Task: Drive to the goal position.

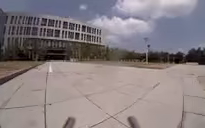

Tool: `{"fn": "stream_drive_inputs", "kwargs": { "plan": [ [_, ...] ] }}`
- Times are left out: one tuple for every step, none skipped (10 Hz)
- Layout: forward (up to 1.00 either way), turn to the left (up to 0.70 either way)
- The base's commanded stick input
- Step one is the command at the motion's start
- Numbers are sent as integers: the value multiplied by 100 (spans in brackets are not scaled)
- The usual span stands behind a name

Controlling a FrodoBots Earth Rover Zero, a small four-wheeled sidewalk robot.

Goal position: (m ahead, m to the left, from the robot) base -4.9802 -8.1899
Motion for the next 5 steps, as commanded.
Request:
{"fn": "stream_drive_inputs", "kwargs": {
  "plan": [
    [70,0],
    [70,0],
    [70,0],
    [70,0],
    [70,0]
  ]
}}
